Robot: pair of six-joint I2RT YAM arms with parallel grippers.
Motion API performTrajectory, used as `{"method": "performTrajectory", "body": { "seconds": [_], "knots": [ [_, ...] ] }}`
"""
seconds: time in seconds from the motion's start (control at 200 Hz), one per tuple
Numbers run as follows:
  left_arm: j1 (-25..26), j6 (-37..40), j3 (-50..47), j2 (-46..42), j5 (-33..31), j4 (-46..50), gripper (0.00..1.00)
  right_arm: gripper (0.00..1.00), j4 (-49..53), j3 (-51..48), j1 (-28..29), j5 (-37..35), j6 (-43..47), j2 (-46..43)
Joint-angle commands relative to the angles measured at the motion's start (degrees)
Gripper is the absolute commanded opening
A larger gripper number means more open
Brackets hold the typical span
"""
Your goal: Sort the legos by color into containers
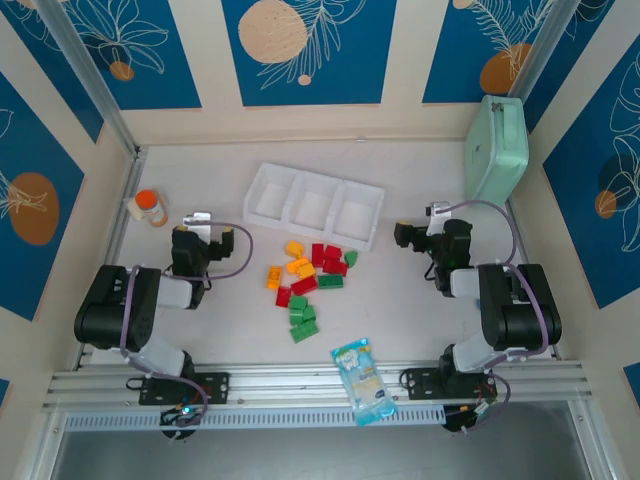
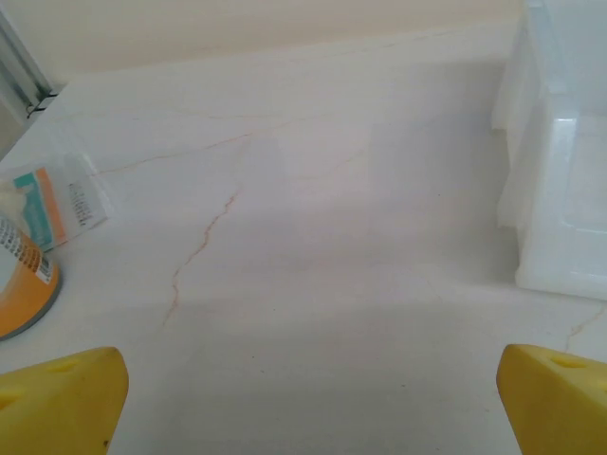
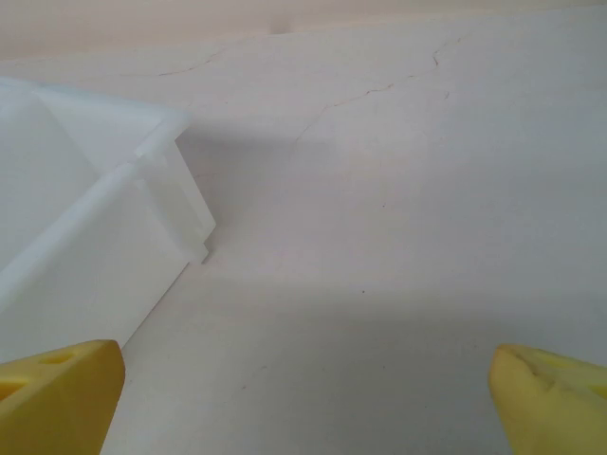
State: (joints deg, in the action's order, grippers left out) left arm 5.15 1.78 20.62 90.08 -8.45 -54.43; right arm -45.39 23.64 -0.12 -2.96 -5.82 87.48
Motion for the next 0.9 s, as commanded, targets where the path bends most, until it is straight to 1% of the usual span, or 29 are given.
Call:
{"method": "performTrajectory", "body": {
  "seconds": [0.0,0.225,0.32,0.42,0.895],
  "knots": [
    [-0.5,-1.7,-1.0,-0.4,-4.1,-3.1,0.99,0.99,-0.2,0.5,-0.2,0.7,0.6,-0.3],
    [-0.5,-1.6,-0.9,-0.3,-4.2,-3.1,0.99,0.99,-0.1,0.5,-0.4,0.8,0.4,-0.3],
    [-0.5,-1.7,-0.9,-0.3,-4.2,-3.1,0.99,0.99,-0.3,0.4,-1.5,2.7,-0.5,-0.4],
    [-0.6,-1.8,-1.0,-0.3,-4.1,-3.2,0.99,0.99,0.0,0.7,-1.2,1.8,-0.2,-0.3],
    [-0.6,-1.7,-0.9,-0.3,-4.4,-3.0,0.99,0.99,-0.2,0.5,-1.5,2.5,-0.5,-0.4]
  ]
}}
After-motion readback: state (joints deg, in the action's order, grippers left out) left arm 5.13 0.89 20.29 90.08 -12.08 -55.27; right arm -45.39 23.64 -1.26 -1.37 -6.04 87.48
